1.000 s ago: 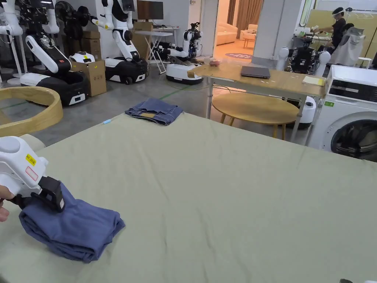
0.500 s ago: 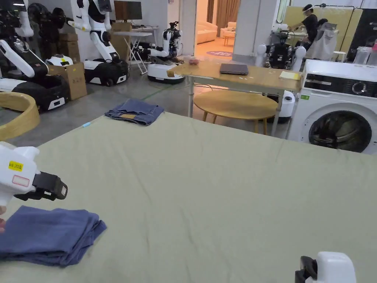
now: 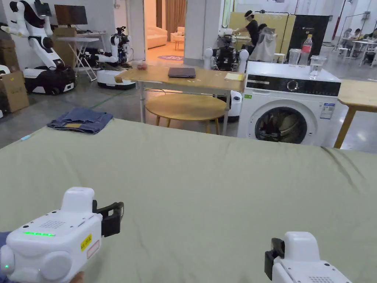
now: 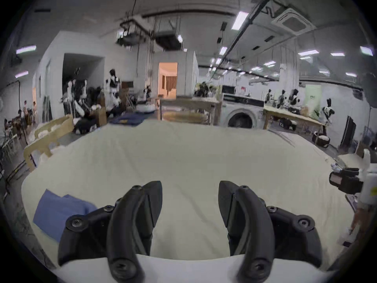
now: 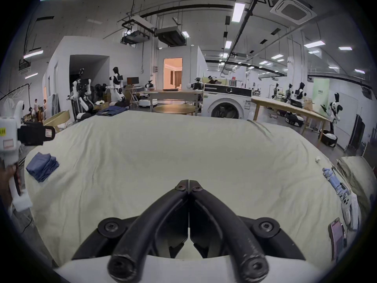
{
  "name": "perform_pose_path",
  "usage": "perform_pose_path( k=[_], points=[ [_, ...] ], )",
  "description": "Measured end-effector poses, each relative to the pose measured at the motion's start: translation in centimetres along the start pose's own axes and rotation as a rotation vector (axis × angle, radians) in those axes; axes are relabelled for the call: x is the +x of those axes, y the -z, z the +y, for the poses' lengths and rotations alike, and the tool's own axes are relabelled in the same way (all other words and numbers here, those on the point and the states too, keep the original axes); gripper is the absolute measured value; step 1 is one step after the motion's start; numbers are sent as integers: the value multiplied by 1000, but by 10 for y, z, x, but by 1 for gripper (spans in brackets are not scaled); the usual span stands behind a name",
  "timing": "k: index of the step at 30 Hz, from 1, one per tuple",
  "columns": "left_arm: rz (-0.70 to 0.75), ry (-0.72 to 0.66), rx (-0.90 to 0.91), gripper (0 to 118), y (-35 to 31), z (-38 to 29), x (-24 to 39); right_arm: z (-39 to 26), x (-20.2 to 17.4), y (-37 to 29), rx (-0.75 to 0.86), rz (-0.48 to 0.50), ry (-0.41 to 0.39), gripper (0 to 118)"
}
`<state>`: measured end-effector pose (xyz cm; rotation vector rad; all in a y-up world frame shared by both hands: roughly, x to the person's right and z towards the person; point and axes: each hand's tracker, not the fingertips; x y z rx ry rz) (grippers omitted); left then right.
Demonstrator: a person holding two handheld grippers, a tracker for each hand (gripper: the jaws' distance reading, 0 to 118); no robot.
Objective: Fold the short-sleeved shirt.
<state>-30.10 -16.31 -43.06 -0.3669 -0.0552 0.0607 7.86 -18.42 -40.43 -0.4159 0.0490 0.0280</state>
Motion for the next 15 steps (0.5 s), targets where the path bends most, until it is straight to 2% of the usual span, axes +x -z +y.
perform_pose_path(
  k=[2,3,5,8,10,15],
  points=[
    [18,34,50,53,2,-1,28,4,7,-5,22,-17,16,0],
    [11,47,75,45,2,-1,44,7,10,-7,38,-31,23,0],
    [-5,49,93,21,2,-1,64,11,16,-10,63,-46,34,0],
    [-17,52,109,14,5,2,92,16,22,-14,107,-68,68,0],
    [-23,56,114,0,6,1,107,19,25,-16,137,-76,87,0],
    [-23,101,134,0,7,-5,130,23,30,-22,191,-89,122,0]
  ],
)
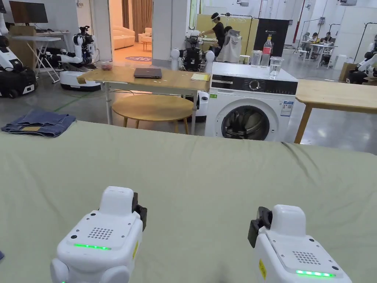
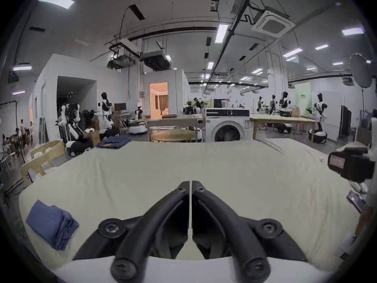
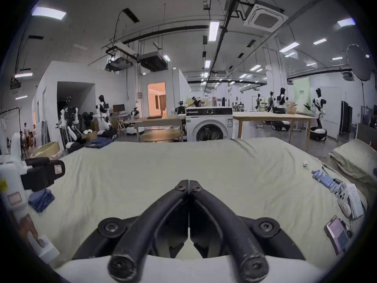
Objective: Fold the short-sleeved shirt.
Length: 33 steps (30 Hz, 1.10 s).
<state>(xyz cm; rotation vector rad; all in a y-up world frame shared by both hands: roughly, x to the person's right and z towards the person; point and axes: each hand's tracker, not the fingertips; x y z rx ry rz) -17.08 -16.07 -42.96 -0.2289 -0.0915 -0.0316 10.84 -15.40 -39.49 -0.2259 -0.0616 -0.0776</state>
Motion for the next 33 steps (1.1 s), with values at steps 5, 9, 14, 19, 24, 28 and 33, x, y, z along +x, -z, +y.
perform_pose_path(
  k=[5,9,14,19,24,28,33],
  points=[
    [12,-32,46,0,-12,4,5,-2,-1,-5,43,-32,-27,0],
    [21,2,46,0,-15,4,8,0,4,-10,53,-24,-12,0],
    [-1,-49,60,0,-23,2,0,1,6,-15,82,-33,-39,0],
    [-3,-45,58,0,-26,2,-3,0,5,-17,95,-44,-36,0],
    [-1,-77,70,0,-29,2,-7,-4,2,-16,84,-42,-30,0],
    [14,-71,70,1,-29,3,-8,-7,0,-14,75,-44,-42,1],
    [13,-72,64,51,-29,4,-11,-8,-1,-13,70,-51,-51,68]
  ],
)
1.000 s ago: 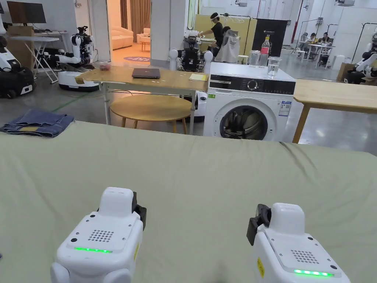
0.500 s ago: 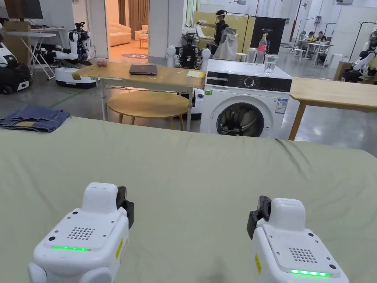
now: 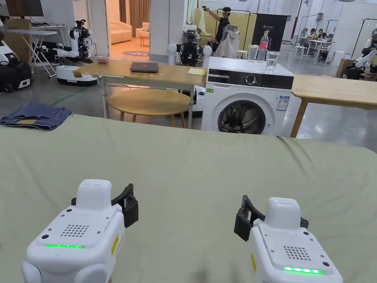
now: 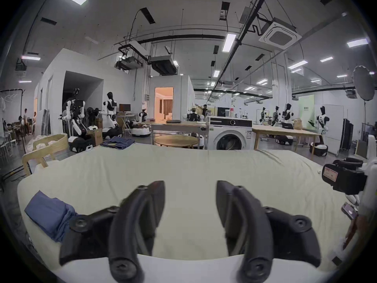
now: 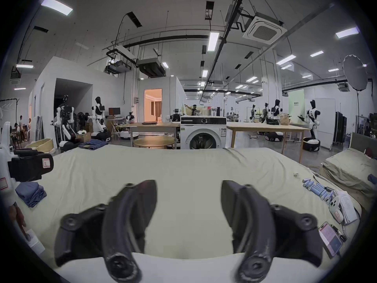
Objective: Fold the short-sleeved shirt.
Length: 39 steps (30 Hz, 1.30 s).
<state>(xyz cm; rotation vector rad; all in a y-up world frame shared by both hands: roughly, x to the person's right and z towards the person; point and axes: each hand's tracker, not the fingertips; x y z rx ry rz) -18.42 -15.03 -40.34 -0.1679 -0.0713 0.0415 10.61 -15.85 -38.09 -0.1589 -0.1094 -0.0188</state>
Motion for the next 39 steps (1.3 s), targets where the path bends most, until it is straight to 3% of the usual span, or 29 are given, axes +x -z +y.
perform_pose_path(
  k=[4,8,15,22,25,31,33,39],
  points=[
    [32,-15,16,81,-3,-1,-3,0,-1,2,-3,-31,-12,94],
    [18,-70,40,87,-7,0,-12,1,2,3,-8,-42,-4,100],
    [-9,-58,29,87,-3,3,-20,4,3,3,8,-47,-27,100],
    [-1,-9,37,87,3,3,-19,7,9,6,-5,-10,34,100],
    [-109,-105,62,87,2,6,-27,6,7,12,-26,-44,36,100],
    [-64,-145,110,88,4,7,-30,6,6,18,-50,-86,36,100],
    [-35,-113,126,88,4,6,-28,7,3,18,-46,-130,15,100],
    [24,25,95,88,6,7,-18,16,-1,16,-34,-90,37,100]
  ],
)
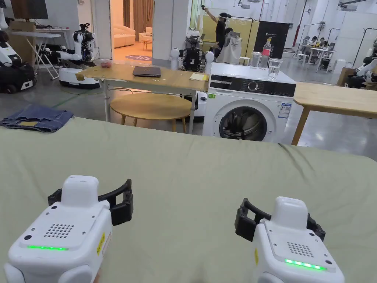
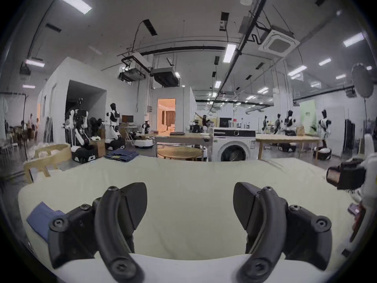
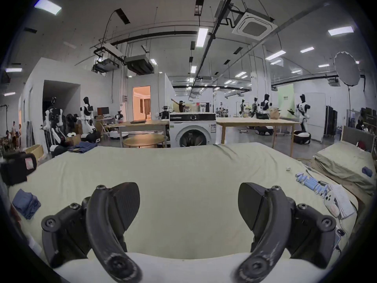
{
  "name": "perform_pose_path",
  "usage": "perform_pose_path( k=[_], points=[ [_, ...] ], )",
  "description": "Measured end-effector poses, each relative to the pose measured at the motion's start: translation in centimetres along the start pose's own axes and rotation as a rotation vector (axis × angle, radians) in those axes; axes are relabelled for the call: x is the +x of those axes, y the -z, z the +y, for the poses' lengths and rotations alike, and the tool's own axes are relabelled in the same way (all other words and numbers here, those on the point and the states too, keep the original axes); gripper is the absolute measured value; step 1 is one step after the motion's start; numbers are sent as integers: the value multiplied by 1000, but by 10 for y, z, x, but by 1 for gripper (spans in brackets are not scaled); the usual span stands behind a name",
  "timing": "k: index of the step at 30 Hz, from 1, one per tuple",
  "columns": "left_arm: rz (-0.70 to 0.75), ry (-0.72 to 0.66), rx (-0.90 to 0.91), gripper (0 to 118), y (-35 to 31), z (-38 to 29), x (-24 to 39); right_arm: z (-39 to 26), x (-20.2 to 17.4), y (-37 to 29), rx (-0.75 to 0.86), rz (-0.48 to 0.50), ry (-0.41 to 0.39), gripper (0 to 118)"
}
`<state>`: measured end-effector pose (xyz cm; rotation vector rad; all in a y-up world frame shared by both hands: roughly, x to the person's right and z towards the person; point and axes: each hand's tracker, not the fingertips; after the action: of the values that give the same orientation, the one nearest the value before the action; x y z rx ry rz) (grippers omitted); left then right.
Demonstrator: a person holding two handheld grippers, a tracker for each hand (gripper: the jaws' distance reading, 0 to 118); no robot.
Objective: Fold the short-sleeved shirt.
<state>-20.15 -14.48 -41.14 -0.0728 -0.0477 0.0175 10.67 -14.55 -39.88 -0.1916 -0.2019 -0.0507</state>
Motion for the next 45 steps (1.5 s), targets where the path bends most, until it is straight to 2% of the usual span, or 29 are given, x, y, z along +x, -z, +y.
perform_pose_path(
  k=[6,9,23,31,38,45],
  points=[
    [-1,44,-7,88,-2,-1,6,8,2,0,-23,49,81,100],
    [-25,71,-28,88,0,-1,5,11,3,4,-54,20,104,100],
    [-36,2,-41,88,-1,2,3,7,8,12,-66,5,89,100],
    [-30,20,-35,88,-2,2,6,6,3,8,-58,-21,55,100],
    [-29,-10,-37,88,-1,3,1,7,4,7,-62,-19,73,100],
    [-36,-2,-50,88,1,1,3,8,-1,7,-64,-42,53,100]
  ],
)
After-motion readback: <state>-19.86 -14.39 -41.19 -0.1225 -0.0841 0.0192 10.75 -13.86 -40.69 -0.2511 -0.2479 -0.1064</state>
